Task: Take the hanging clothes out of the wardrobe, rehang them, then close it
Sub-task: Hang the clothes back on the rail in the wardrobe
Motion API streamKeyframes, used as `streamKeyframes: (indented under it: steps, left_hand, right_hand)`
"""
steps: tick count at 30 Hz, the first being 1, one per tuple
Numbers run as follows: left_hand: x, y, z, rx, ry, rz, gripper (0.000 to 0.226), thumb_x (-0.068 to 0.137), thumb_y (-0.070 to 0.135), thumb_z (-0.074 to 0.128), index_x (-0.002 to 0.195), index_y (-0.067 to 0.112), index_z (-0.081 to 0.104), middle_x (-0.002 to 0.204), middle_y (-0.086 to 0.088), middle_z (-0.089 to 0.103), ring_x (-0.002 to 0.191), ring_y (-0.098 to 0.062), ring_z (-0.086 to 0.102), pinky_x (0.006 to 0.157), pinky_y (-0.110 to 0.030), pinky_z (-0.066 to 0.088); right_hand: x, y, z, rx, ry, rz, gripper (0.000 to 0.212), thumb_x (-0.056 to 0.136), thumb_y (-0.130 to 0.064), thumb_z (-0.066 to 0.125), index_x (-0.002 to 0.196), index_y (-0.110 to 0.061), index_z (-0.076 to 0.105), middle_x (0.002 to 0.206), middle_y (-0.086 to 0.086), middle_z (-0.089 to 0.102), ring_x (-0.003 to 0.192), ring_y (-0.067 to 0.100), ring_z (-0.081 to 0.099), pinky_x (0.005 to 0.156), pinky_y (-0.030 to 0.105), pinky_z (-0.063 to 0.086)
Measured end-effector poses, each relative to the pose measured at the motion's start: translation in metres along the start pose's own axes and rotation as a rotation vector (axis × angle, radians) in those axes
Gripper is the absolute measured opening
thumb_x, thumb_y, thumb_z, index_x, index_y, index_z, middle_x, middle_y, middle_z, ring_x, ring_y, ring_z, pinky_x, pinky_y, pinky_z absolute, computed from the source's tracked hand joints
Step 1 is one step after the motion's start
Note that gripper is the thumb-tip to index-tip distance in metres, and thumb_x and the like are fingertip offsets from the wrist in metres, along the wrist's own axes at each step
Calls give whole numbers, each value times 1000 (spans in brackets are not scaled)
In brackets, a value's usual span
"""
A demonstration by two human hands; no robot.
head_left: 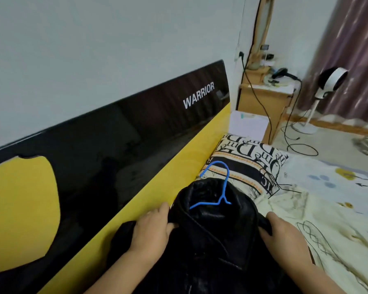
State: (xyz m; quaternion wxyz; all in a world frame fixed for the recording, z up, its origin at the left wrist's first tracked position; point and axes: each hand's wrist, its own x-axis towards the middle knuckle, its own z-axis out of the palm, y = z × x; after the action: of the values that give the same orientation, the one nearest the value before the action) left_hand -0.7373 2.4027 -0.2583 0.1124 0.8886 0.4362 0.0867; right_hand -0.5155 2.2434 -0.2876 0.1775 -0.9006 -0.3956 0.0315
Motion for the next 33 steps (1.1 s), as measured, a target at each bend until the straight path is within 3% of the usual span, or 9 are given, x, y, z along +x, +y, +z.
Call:
streamKeyframes:
  steps: [6, 9, 12, 16, 19, 22, 27, 33]
  left_hand:
    - [-71, 24, -73, -38, 65, 22, 18, 93, 30, 49, 89, 22, 34, 86, 6, 51, 82, -17, 54, 65, -29, 39]
    - [-114, 32, -106, -45, 100, 15, 18, 92, 26, 50, 87, 21, 34, 87, 4, 52, 86, -21, 56, 70, -35, 45]
    - [-151, 37, -133, -75, 183, 13, 12, 89, 21, 52, 88, 17, 40, 83, 1, 55, 84, -25, 57, 71, -40, 47]
    - [-196, 41, -161, -87, 262, 9, 8, 89, 17, 50, 95, 16, 45, 76, 2, 53, 80, -26, 57, 64, -38, 43]
    - [-228, 40, -176, -104, 300, -9, 9, 90, 15, 49, 97, 18, 45, 71, 6, 46, 77, -25, 56, 60, -35, 38]
    - [-261, 41, -189, -109, 319, -14, 10, 90, 12, 48, 92, 20, 41, 70, 7, 44, 74, -24, 54, 58, -34, 37]
    - [-325, 43, -217, -207, 313, 3, 9, 90, 12, 50, 89, 19, 46, 77, 1, 55, 74, -22, 56, 61, -37, 43]
    - [-408, 50, -252, -378, 337, 3, 10, 85, 22, 64, 81, 17, 56, 69, 1, 59, 66, -19, 56, 60, -36, 43]
  right_hand:
    - [-65, -14, -85, 59, 94, -27, 43, 84, -32, 61, 64, -24, 24, 58, -8, 38, 63, 23, 43, 46, 24, 22]
    - [-102, -23, -125, 96, 121, -60, 35, 80, -28, 67, 66, -21, 36, 59, -6, 42, 71, 32, 54, 53, 34, 26]
    - [-133, -28, -159, 152, 179, -107, 22, 77, -25, 71, 72, -14, 52, 62, -1, 49, 76, 33, 58, 57, 33, 30]
    - [-170, -30, -195, 223, 145, -257, 17, 80, -33, 70, 76, -20, 59, 68, -5, 58, 70, 21, 54, 59, 33, 37]
    - [-197, -31, -214, 277, 112, -328, 23, 86, -32, 63, 68, -32, 49, 67, -9, 57, 67, 13, 53, 57, 27, 36]
    - [-225, -39, -226, 209, 168, -290, 34, 86, -32, 63, 60, -26, 41, 58, -8, 50, 57, 7, 44, 50, 24, 28]
    - [-287, -57, -251, 139, 307, -265, 41, 86, -32, 63, 57, -21, 36, 54, -5, 43, 54, 21, 37, 46, 28, 23]
    - [-356, -62, -284, 171, 415, -322, 34, 85, -31, 62, 67, -5, 51, 57, 3, 48, 59, 28, 45, 48, 32, 27]
